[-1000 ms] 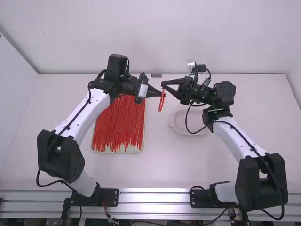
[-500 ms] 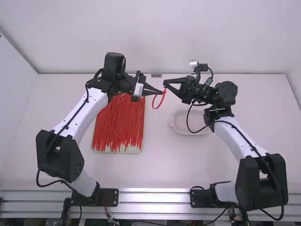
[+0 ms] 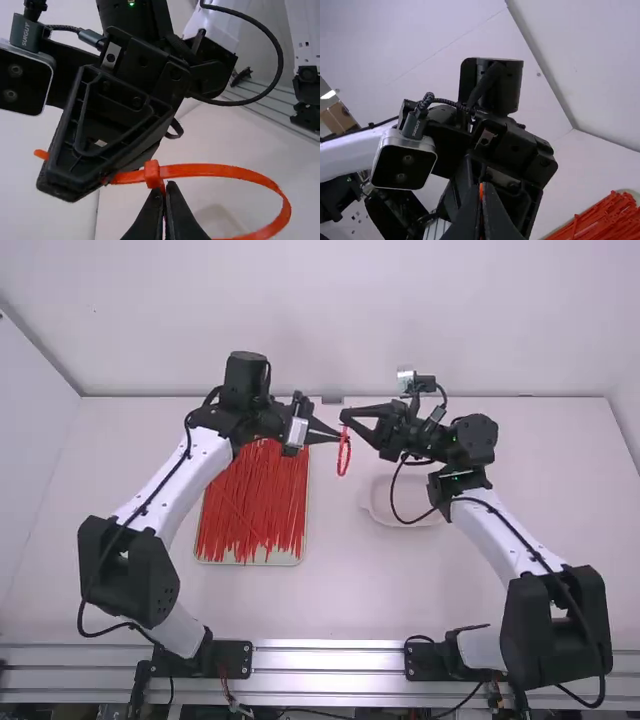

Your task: Fasten the cable tie

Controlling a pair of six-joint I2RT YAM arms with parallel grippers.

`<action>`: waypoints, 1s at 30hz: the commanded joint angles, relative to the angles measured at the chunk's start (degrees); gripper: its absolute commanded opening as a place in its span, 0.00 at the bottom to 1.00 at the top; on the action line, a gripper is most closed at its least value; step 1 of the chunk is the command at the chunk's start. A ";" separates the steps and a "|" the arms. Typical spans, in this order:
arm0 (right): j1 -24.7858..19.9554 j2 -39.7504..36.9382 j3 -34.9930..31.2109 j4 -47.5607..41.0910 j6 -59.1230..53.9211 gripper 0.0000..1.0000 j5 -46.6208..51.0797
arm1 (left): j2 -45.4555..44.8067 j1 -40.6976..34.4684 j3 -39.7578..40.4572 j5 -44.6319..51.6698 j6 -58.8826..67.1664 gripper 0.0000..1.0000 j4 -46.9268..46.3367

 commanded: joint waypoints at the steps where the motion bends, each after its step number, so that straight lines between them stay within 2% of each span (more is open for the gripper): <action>1: -0.50 -0.20 1.57 0.20 -0.26 0.00 2.08 | -0.15 -1.22 -0.28 4.00 0.24 0.02 -0.02; 30: -0.48 -0.20 1.57 0.24 -0.11 0.00 2.08 | -0.15 -1.36 -0.28 4.87 0.20 0.04 -0.02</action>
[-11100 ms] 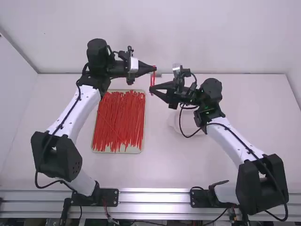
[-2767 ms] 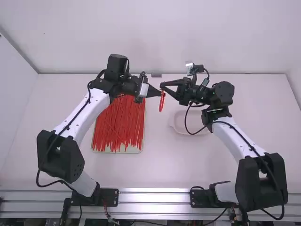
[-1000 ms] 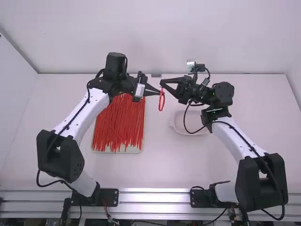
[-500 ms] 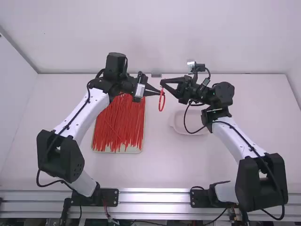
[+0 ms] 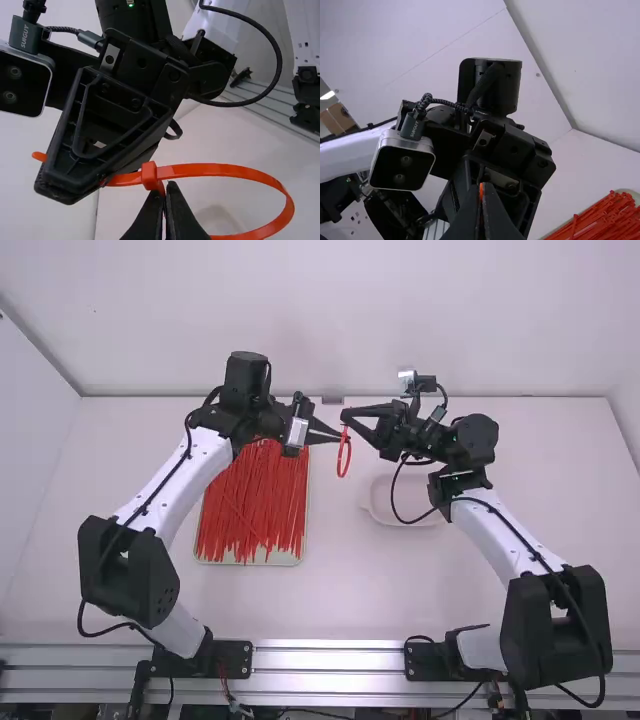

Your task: Fasten the cable tie

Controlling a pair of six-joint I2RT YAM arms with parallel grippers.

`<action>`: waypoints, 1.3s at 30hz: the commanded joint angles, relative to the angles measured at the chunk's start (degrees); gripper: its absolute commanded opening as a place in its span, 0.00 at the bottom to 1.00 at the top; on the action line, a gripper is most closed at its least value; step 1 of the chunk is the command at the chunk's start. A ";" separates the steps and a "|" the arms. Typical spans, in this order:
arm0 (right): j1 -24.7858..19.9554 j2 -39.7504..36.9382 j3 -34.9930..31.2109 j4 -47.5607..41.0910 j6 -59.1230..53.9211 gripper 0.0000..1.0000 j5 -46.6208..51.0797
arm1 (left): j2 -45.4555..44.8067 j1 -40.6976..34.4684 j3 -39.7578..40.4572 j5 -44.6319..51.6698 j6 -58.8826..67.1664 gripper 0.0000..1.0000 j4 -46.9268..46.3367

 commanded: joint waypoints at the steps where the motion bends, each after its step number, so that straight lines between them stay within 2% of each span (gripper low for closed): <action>1: -0.37 -0.20 1.57 0.24 -0.13 0.00 2.05 | -0.15 -1.29 -0.28 4.79 0.17 0.04 -0.04; 8: -0.37 -0.20 1.57 0.22 -0.11 0.00 2.08 | -0.15 -1.29 -0.28 4.79 -1.27 0.10 0.35; 10: -0.37 -0.20 1.57 0.22 -0.13 0.00 2.08 | -0.15 -1.40 -0.28 4.79 -1.27 0.15 0.35; 16: -0.37 -0.20 1.57 0.22 -0.11 0.00 2.08 | -0.15 -2.75 -0.28 4.79 -0.76 0.19 0.35; 17: -0.37 -0.20 1.57 0.24 -0.09 0.00 2.08 | -0.15 -2.80 -0.28 4.76 -0.81 0.18 0.44; 20: -0.37 -0.20 1.57 0.22 -0.11 0.00 2.01 | -0.15 -2.64 -0.28 4.79 -0.79 0.02 0.59; 32: -0.37 -0.20 1.57 0.24 -0.09 0.00 1.86 | -0.15 -2.86 -0.28 4.35 -0.87 0.02 0.31; 39: -0.66 -0.31 1.57 3.06 1.84 0.00 1.60 | 0.24 -3.06 -0.28 0.81 -0.85 0.02 -1.84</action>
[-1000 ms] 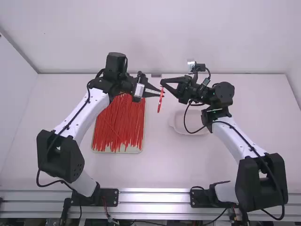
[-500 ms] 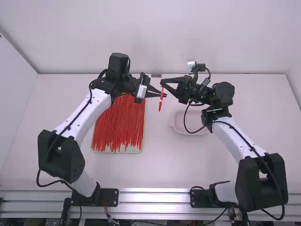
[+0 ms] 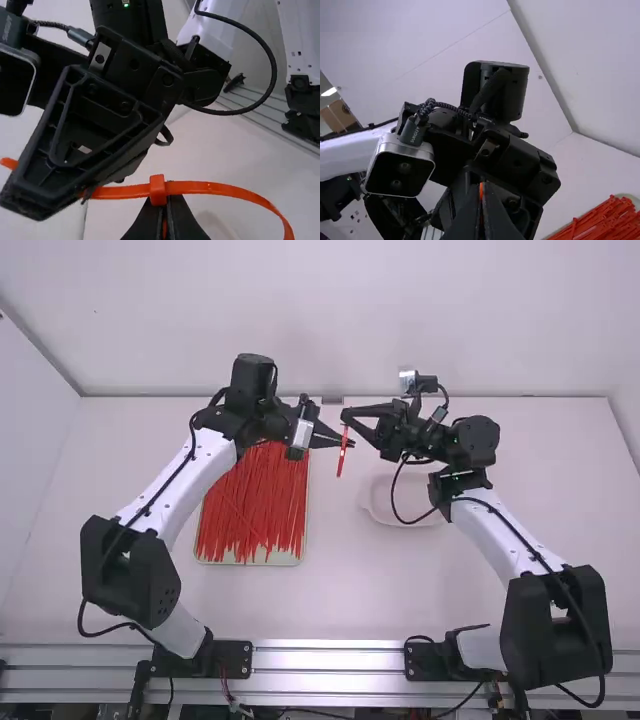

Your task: Fasten the cable tie

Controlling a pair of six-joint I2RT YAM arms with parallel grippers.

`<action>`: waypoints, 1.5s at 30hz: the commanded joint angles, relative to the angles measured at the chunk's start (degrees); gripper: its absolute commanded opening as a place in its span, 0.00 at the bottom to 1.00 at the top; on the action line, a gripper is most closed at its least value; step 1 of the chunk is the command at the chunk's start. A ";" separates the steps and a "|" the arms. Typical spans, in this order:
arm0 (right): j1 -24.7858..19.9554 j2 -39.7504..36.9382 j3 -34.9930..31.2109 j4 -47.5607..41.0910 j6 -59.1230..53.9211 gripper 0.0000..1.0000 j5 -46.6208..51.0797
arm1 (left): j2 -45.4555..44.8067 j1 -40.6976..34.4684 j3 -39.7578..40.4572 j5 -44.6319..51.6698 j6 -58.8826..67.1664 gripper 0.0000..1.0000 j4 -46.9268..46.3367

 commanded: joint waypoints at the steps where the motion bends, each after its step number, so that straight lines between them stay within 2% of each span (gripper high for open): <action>1: -0.70 -0.31 1.57 1.11 1.42 0.00 1.84 | 0.24 -1.66 -0.28 0.85 0.17 0.02 -0.68; 13: -1.18 -0.31 1.57 2.34 2.34 0.00 1.79 | 0.76 -0.76 -6.67 -2.01 -2.67 0.02 4.76; 20: -1.92 -0.31 1.57 2.27 2.32 0.00 1.68 | 0.79 0.31 -12.39 -4.66 -8.96 0.02 12.22; 27: -2.64 -0.31 1.57 4.52 4.15 0.00 1.66 | 0.79 0.63 -21.64 -9.64 -16.31 0.02 20.81; 39: -3.32 -0.31 1.57 8.13 5.46 0.00 1.92 | 0.76 0.94 -36.30 -10.56 -28.39 0.02 38.56; 45: -3.37 -0.31 1.57 8.48 5.22 0.00 2.32 | 0.76 0.79 -39.63 -10.54 -32.94 0.02 43.98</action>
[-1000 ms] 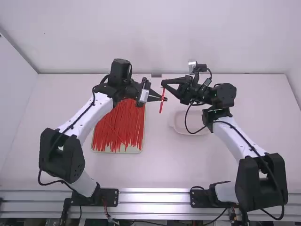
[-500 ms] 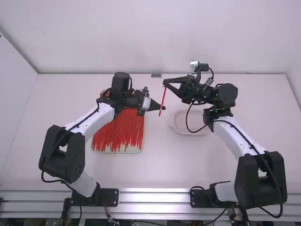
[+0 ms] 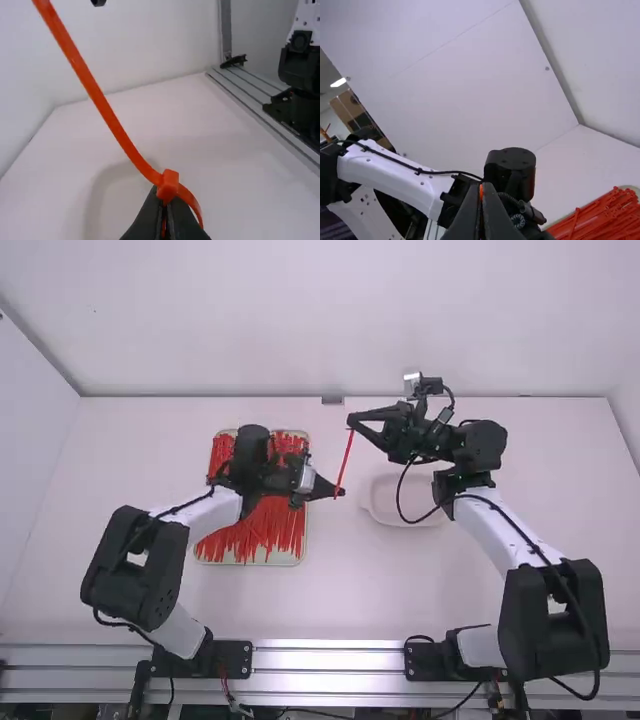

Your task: Fasten the cable tie

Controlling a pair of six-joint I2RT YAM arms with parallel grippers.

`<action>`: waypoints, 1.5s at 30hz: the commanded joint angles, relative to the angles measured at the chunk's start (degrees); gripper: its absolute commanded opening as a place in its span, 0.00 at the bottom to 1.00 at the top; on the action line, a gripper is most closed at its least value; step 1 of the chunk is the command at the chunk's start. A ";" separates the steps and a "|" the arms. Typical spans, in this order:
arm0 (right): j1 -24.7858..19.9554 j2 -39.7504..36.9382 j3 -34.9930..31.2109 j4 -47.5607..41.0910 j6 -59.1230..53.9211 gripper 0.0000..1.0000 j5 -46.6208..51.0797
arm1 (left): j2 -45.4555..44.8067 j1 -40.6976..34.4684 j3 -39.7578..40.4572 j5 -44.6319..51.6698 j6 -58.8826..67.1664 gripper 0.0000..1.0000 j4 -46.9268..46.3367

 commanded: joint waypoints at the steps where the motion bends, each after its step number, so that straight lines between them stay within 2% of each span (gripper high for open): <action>1: -1.03 -1.66 2.03 2.34 0.59 0.00 7.17 | 1.42 0.22 -3.85 -2.71 -4.24 0.02 0.04; 4: -1.01 -1.66 2.03 1.90 -0.63 0.00 6.73 | 1.42 0.22 -4.20 -2.75 -7.28 0.02 2.60; 5: -1.03 -1.66 2.03 1.92 -2.03 0.12 6.62 | 1.42 0.22 -4.22 -2.73 -8.87 0.02 3.76; 6: -1.03 -1.66 2.03 1.88 -3.58 0.31 6.60 | 1.42 0.22 -4.22 -2.75 -10.40 0.02 5.05; 8: -1.68 -1.66 1.99 1.31 -7.39 0.76 6.58 | 1.42 0.22 -4.22 -2.75 -13.11 0.02 7.82; 9: -1.86 -1.66 1.99 1.07 -7.93 0.84 6.51 | 1.42 0.22 -4.22 -2.71 -13.49 0.02 8.20; 10: -2.71 -1.66 1.99 -0.59 -9.88 0.98 6.21 | 1.42 0.22 -4.20 -2.75 -15.10 0.02 9.88; 20: -11.50 -1.64 1.97 -21.99 -24.09 0.98 -1.05 | 1.42 0.22 -4.22 -3.28 -23.78 0.02 20.92; 24: -11.93 -1.66 1.97 -30.88 -28.63 0.98 -1.42 | 1.42 0.22 -4.00 -3.37 -27.63 0.02 26.23; 29: -9.33 -1.64 1.97 -37.16 -35.98 0.98 -3.98 | 1.42 0.20 -2.64 -3.21 -31.43 0.02 30.32; 33: -4.57 -1.64 1.97 -40.02 -38.51 0.98 -3.65 | 1.42 0.22 -1.60 -3.23 -32.37 0.02 31.52; 37: -1.20 -1.64 1.97 -42.14 -37.81 0.98 -0.33 | 1.36 0.13 -0.63 -3.19 -32.37 0.02 31.74; 45: 1.53 -1.66 1.97 -43.01 -35.19 0.98 2.36 | 1.31 -0.37 1.95 -2.97 -32.37 0.02 31.78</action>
